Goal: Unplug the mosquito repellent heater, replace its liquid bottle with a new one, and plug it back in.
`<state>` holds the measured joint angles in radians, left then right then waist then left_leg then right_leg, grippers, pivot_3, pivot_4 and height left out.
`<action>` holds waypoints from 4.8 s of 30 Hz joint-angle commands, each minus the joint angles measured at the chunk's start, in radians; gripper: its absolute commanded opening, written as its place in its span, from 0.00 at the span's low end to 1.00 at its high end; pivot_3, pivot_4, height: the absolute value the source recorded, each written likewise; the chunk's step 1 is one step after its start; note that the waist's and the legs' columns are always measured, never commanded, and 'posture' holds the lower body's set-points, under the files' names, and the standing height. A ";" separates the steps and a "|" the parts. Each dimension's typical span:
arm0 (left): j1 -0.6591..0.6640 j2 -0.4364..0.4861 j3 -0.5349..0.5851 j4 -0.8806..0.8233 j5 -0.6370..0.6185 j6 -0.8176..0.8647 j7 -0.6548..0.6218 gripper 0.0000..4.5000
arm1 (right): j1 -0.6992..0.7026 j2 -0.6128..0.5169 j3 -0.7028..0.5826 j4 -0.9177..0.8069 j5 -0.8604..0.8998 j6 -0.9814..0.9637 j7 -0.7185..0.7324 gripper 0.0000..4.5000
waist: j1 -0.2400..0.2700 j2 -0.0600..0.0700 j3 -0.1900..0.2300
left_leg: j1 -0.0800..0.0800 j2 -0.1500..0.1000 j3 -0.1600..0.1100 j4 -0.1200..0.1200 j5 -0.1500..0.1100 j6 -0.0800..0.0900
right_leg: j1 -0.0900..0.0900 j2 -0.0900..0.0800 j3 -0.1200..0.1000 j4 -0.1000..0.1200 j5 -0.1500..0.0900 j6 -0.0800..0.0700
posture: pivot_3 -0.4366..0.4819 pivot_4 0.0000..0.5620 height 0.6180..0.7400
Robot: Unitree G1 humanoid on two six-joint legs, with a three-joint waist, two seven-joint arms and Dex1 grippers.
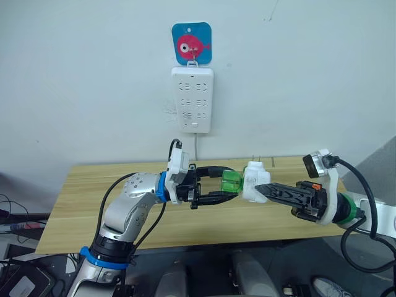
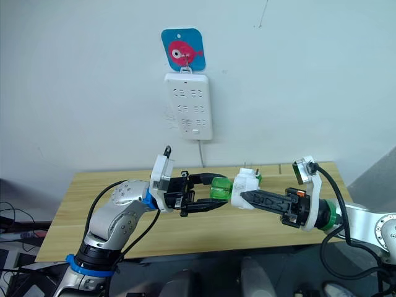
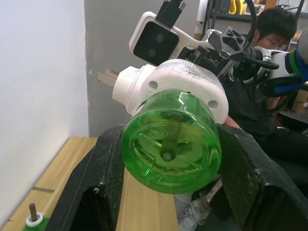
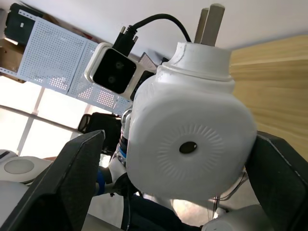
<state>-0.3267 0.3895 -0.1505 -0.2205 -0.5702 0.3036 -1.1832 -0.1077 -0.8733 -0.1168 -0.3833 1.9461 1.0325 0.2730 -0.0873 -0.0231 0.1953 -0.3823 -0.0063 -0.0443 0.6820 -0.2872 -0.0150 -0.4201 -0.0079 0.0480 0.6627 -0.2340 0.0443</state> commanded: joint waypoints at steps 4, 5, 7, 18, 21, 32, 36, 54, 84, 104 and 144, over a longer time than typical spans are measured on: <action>0.002 -0.002 -0.010 -0.045 -0.008 -0.019 -0.001 0.54 | -0.033 0.008 0.013 -0.026 0.026 -0.006 -0.009 1.00 | 0.000 0.000 0.000 | 0.000 0.000 0.000 0.000 0.000 0.000 | 0.000 0.000 0.000 0.000 0.000 0.000 | 0.29 0.24 0.94; 0.003 -0.001 -0.011 -0.045 -0.006 -0.021 -0.002 0.54 | -0.035 0.008 0.016 -0.026 0.026 -0.004 -0.009 0.96 | 0.000 0.000 0.000 | 0.000 0.000 0.000 0.000 0.000 0.000 | 0.000 0.000 0.000 0.000 0.000 0.000 | 0.29 0.24 0.94; 0.005 0.001 -0.016 -0.045 0.002 -0.031 -0.007 0.54 | -0.039 0.007 0.023 -0.025 0.026 0.001 -0.006 0.89 | 0.000 0.000 0.000 | 0.000 0.000 0.000 0.000 0.000 0.000 | 0.000 0.000 0.000 0.000 0.000 0.000 | 0.29 0.24 0.94; 0.003 0.033 -0.039 -0.001 0.080 -0.110 -0.033 0.54 | -0.027 -0.005 0.027 -0.022 0.026 0.017 0.000 0.67 | 0.000 0.000 0.000 | 0.000 0.000 0.001 0.000 0.000 0.000 | 0.000 0.000 0.000 0.000 0.000 0.000 | 0.30 0.24 0.94; -0.023 0.053 -0.046 0.080 0.179 -0.268 -0.063 0.76 | -0.018 -0.015 0.023 -0.021 0.026 0.020 -0.002 0.67 | 0.000 0.000 -0.001 | 0.000 0.000 0.001 0.000 0.000 0.000 | 0.000 0.000 0.000 0.000 0.000 0.000 | 0.30 0.25 0.94; -0.059 0.037 -0.054 0.099 0.190 -0.368 -0.079 1.00 | -0.010 -0.036 0.024 -0.015 0.026 0.022 -0.016 0.67 | 0.000 0.000 -0.001 | 0.000 0.000 0.003 0.000 0.000 0.000 | 0.000 0.000 0.000 0.000 0.001 -0.001 | 0.30 0.24 0.94; -0.050 0.064 -0.070 0.059 0.161 -0.273 -0.093 1.00 | -0.013 -0.041 0.028 -0.012 0.026 0.023 -0.024 0.67 | 0.000 0.000 -0.001 | 0.000 0.001 0.003 0.000 0.000 0.000 | 0.000 0.000 0.000 0.000 0.001 -0.001 | 0.30 0.24 0.94; -0.092 0.063 -0.089 0.009 0.143 -0.148 -0.069 0.91 | -0.018 -0.047 0.038 -0.018 0.026 0.025 -0.048 0.67 | 0.000 0.000 -0.002 | 0.000 0.000 0.003 0.000 0.000 0.000 | 0.000 0.000 0.000 0.000 0.000 -0.001 | 0.30 0.24 0.94; -0.061 0.067 -0.095 0.088 0.156 -0.209 -0.091 0.50 | 0.282 -0.243 -0.273 -0.105 -0.340 0.060 0.196 0.96 | 0.002 0.002 -0.006 | 0.000 0.000 0.003 0.000 0.000 0.000 | 0.000 0.000 0.000 0.000 -0.001 0.002 | 0.28 0.25 0.94; -0.045 0.057 -0.106 0.120 0.158 -0.321 -0.175 0.50 | -0.339 -0.164 0.051 -0.002 -0.189 0.045 0.054 0.00 | -0.023 0.003 -0.007 | 0.003 0.002 0.019 0.000 0.000 0.000 | -0.002 0.005 0.020 -0.003 0.003 0.006 | 0.27 0.26 0.94; -0.054 0.026 -0.093 0.049 0.151 -0.343 -0.126 0.50 | -0.391 -0.001 0.153 0.093 -0.504 0.274 0.206 0.00 | -0.021 0.003 -0.007 | 0.002 0.002 0.018 -0.001 0.000 0.001 | -0.004 0.005 0.020 -0.003 0.004 0.006 | 0.32 0.26 0.94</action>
<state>-0.3538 0.4343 -0.2702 -0.0786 -0.3768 -0.0104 -1.3276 -0.5012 -0.8785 0.0182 -0.2793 1.4637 1.2682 0.4788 -0.1085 -0.0201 0.1883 -0.3801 -0.0040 -0.0265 0.6814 -0.2876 -0.0145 -0.4236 -0.0032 0.0684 0.6597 -0.2304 0.0499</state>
